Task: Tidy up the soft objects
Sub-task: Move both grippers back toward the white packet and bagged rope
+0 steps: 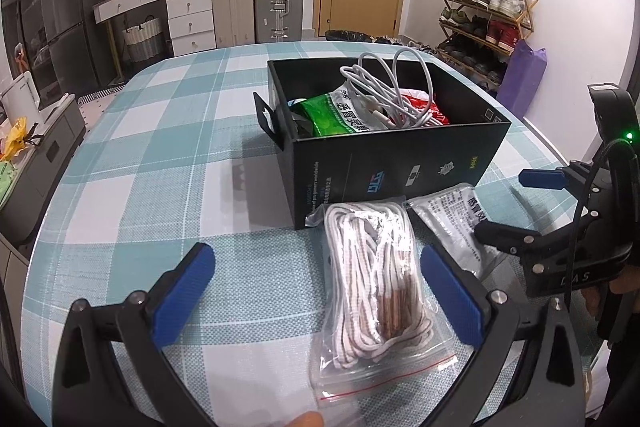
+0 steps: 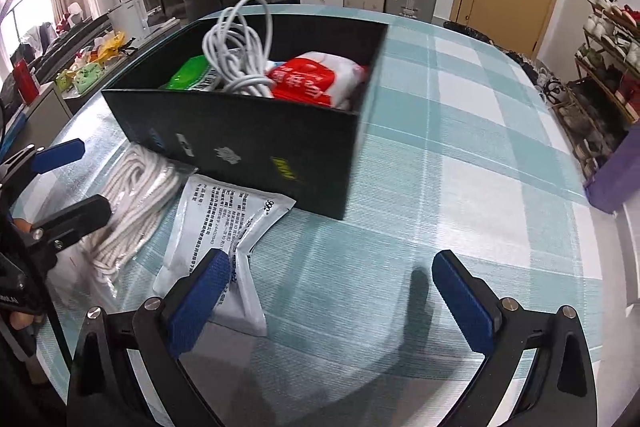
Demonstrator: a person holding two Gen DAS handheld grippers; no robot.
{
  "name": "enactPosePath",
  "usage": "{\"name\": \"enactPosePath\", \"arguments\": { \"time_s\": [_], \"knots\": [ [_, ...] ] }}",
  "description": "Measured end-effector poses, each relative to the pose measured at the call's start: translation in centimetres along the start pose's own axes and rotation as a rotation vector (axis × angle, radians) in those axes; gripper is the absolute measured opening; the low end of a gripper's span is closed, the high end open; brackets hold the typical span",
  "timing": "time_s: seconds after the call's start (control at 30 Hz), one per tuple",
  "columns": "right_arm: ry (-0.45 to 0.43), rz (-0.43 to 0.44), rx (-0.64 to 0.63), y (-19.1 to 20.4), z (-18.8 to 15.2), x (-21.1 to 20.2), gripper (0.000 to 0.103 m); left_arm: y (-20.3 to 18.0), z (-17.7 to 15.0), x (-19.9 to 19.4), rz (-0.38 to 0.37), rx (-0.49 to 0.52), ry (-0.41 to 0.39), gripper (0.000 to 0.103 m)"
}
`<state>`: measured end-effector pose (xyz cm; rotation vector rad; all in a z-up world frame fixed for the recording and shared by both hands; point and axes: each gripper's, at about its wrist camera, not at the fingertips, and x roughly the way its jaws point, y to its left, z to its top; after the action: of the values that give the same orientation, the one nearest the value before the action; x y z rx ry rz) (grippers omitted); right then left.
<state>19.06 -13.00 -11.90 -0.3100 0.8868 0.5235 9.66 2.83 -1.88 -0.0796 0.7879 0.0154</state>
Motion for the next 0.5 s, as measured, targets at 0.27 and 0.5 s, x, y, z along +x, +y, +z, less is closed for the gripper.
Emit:
{"name": "enactPosePath", "arguments": {
  "time_s": [0.27,0.5],
  "knots": [
    [-0.036,0.030,0.002,0.1,0.3,-1.1,0.102,0.0,0.0,0.0,0.000,-0.005,0.003,0.103],
    [-0.029,0.059,-0.048,2.8,0.2,-0.3,0.102,0.4,-0.1,0.0,-0.002,-0.023,-0.003,0.103]
  ]
}}
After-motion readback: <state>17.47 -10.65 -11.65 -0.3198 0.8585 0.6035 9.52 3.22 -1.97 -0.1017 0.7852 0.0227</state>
